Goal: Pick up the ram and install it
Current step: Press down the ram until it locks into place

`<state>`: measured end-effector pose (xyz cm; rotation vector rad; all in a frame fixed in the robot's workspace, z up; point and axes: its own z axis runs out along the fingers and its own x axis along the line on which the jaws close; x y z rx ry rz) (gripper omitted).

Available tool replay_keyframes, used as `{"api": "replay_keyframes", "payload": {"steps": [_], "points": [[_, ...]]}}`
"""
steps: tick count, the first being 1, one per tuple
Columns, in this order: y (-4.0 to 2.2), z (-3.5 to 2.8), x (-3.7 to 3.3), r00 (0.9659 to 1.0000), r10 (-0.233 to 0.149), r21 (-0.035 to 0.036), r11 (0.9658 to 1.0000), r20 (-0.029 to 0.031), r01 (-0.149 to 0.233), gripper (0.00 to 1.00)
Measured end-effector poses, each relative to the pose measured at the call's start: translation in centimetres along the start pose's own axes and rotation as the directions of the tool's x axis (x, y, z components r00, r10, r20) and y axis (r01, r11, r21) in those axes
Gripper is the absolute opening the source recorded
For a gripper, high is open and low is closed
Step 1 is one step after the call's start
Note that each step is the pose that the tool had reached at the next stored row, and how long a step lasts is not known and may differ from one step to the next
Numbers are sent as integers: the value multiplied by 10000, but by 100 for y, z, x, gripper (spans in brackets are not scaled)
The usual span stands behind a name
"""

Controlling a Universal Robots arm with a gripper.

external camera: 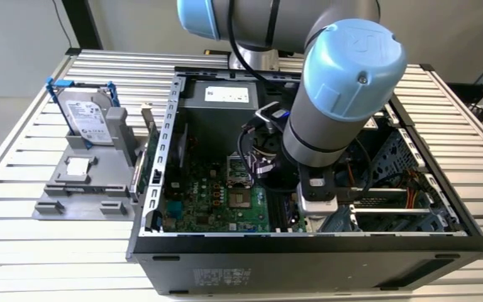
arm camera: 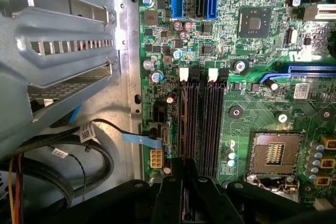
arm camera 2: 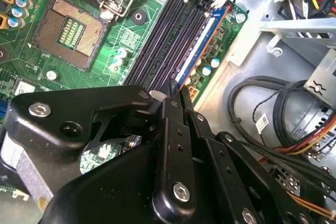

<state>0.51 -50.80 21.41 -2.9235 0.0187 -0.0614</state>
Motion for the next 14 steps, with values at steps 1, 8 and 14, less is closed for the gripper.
{"api": "replay_keyframes", "payload": {"steps": [1, 8, 14], "points": [[2, 0, 0, 10000, 1, 0, 10000, 0, -1, 0], [10, -1, 0, 10000, -2, 3, 10000, 18, 2, 0], [12, -2, 5, 10000, 90, -4, 10000, -2, -90, 0]]}}
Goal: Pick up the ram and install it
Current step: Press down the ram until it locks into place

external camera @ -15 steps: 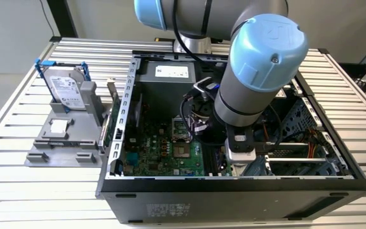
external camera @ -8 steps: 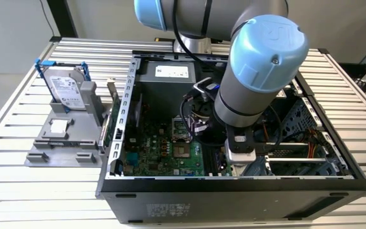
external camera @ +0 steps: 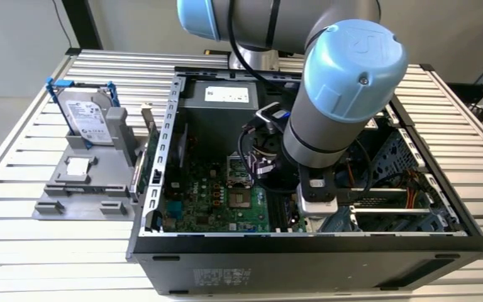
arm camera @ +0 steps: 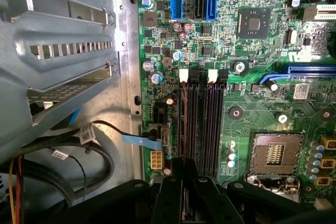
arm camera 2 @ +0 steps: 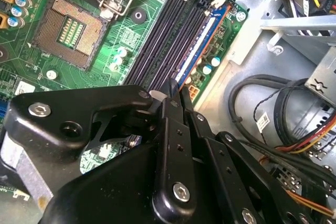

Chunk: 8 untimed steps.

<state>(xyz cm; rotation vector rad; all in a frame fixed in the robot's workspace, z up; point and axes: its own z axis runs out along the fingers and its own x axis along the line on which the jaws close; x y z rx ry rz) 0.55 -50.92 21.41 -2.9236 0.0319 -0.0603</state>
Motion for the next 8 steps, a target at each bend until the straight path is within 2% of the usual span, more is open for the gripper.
{"api": "replay_keyframes", "payload": {"steps": [8], "points": [[5, 24, 3, 10000, 10, -2, 10000, 0, -10, 0]]}}
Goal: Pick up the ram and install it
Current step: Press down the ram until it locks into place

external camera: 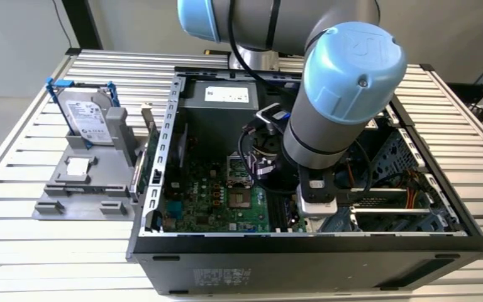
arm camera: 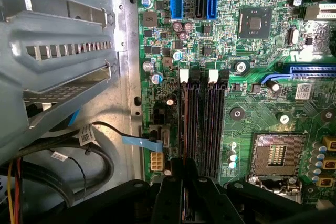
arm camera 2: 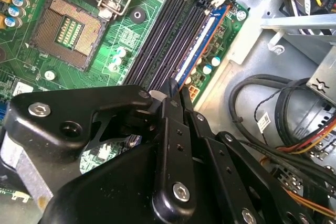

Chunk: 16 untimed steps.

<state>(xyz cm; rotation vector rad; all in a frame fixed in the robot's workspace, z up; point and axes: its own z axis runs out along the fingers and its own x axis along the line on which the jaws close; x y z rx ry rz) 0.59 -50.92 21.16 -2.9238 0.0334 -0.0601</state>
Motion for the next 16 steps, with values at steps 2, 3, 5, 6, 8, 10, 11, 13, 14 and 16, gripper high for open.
{"api": "replay_keyframes", "payload": {"steps": [2, 3, 5, 6, 8, 10, 11, 13, 14, 16], "points": [[1, 6, 4, 10000, 0, 1, 10000, 6, 0, 0], [2, 12, 7, 10000, 1, 3, 10000, 10, -1, 0], [5, 25, 12, 10000, 5, 2, 10000, 24, -5, 0], [6, 33, 13, 10000, 7, 3, 10000, 32, -7, 0], [9, 42, 13, 10000, 10, -4, 10000, 41, -10, 0], [9, 43, 14, 10000, 9, -3, 10000, 44, -9, 0], [9, 42, 14, 10000, 9, -3, 10000, 44, -9, 0], [9, 44, 14, 10000, 9, 0, 10000, 44, -9, 0], [9, 44, 14, 10000, 9, 1, 10000, 44, -9, 0], [9, 44, 14, 10000, 9, 1, 10000, 44, -9, 0]]}}
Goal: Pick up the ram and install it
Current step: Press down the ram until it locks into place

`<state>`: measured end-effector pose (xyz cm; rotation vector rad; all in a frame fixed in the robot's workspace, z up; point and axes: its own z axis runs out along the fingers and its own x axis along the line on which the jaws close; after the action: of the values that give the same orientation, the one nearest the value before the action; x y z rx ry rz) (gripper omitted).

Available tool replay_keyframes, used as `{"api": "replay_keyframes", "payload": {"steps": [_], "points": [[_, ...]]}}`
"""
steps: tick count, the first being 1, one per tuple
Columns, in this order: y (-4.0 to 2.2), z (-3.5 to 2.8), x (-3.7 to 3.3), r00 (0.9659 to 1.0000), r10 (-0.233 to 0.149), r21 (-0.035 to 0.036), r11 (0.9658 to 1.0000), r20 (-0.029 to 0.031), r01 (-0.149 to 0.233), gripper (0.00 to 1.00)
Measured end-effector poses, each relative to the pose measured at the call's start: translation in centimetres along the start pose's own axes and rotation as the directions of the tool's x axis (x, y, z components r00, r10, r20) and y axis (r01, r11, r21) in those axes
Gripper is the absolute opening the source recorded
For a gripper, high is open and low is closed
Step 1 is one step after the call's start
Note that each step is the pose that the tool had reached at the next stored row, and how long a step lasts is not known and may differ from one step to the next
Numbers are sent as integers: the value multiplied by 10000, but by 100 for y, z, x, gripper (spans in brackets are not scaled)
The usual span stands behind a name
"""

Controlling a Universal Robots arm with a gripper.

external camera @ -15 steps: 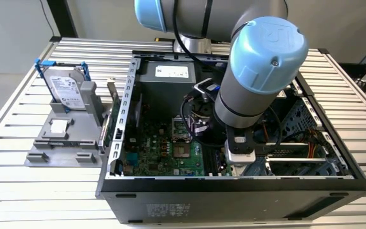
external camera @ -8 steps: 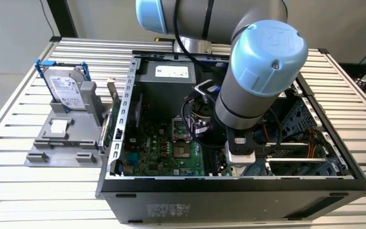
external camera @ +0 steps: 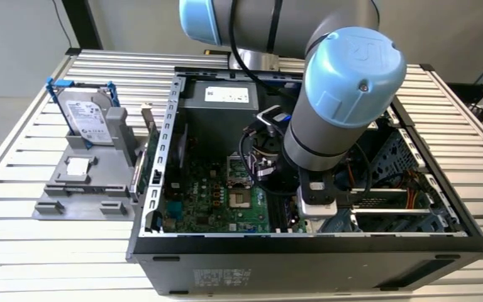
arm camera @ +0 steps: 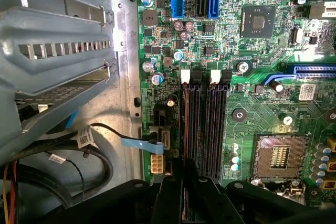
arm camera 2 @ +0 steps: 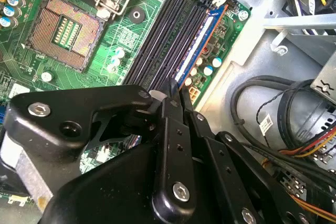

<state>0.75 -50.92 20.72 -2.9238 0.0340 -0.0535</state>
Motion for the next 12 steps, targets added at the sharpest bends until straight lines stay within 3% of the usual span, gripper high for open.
{"api": "replay_keyframes", "payload": {"steps": [2, 3, 8, 12], "points": [[1, -1, 0, 10000, 0, -4, 10000, 0, 0, 0], [1, 0, 0, 10000, -1, -4, 10000, -2, 1, 100], [-3, -15, 0, 10000, 1, -1, 10000, 1, -1, 100], [-38, -172, 6, 10000, 35, 11, 10000, -8, -35, 100]]}}
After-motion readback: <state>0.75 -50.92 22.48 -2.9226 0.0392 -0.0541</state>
